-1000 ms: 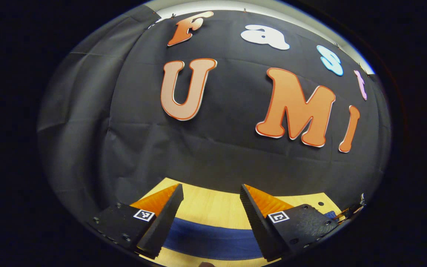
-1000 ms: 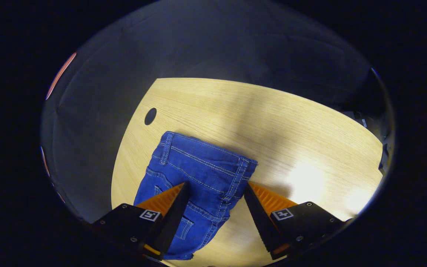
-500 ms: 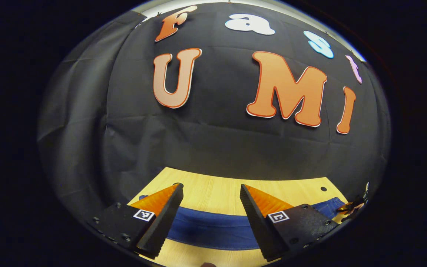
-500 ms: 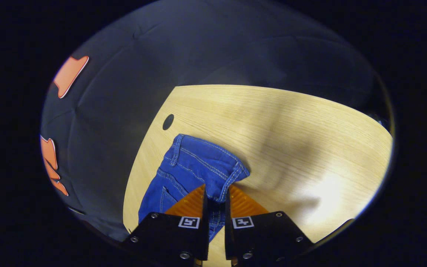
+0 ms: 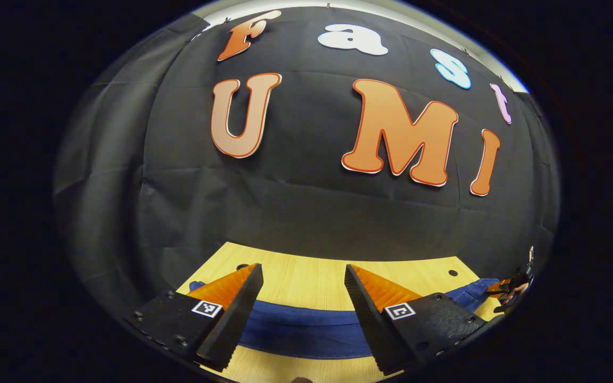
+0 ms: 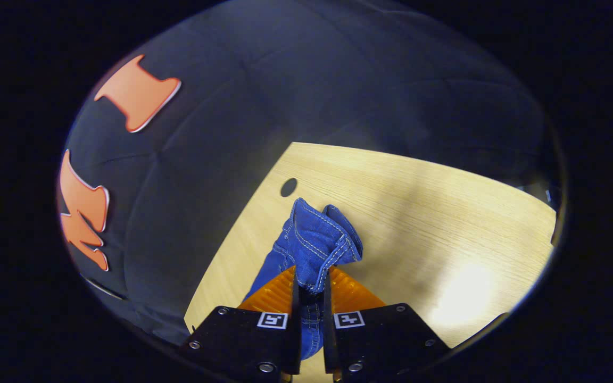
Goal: Grasp the waist and the cuffs of the jeans and fold them to make the two legs overlap; first hold the waist and fold one-third of the jeans toward the cuffs, then hold the cuffs and fold the remaining one-third in the same direction to finish folding.
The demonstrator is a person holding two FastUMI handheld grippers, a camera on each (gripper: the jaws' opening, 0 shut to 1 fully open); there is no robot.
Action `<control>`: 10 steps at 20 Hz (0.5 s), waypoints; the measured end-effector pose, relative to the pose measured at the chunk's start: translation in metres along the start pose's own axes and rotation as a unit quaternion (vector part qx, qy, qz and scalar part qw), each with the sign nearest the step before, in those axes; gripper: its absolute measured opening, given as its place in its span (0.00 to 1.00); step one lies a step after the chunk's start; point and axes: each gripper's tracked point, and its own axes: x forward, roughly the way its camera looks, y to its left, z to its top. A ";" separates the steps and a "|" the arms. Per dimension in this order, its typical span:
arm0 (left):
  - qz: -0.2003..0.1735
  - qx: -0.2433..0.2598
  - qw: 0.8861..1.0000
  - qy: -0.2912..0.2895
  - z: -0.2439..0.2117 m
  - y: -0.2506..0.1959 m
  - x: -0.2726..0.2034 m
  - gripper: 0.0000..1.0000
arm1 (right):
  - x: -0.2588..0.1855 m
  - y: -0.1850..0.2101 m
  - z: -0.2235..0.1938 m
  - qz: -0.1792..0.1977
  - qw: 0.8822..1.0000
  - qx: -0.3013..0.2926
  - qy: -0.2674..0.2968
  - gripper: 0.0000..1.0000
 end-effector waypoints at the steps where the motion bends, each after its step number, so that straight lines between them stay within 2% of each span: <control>1: -0.006 -0.004 1.000 -0.002 0.001 0.003 -0.001 0.95 | -0.008 0.002 0.001 0.003 1.000 -0.011 -0.006 0.17; 5: -0.009 0.001 1.000 -0.015 0.004 0.025 -0.005 0.95 | -0.031 0.028 -0.007 0.003 0.996 -0.085 -0.018 0.18; 10: -0.004 0.027 0.998 -0.052 0.029 0.040 -0.020 0.95 | -0.055 0.067 -0.018 0.029 0.992 -0.123 -0.025 0.18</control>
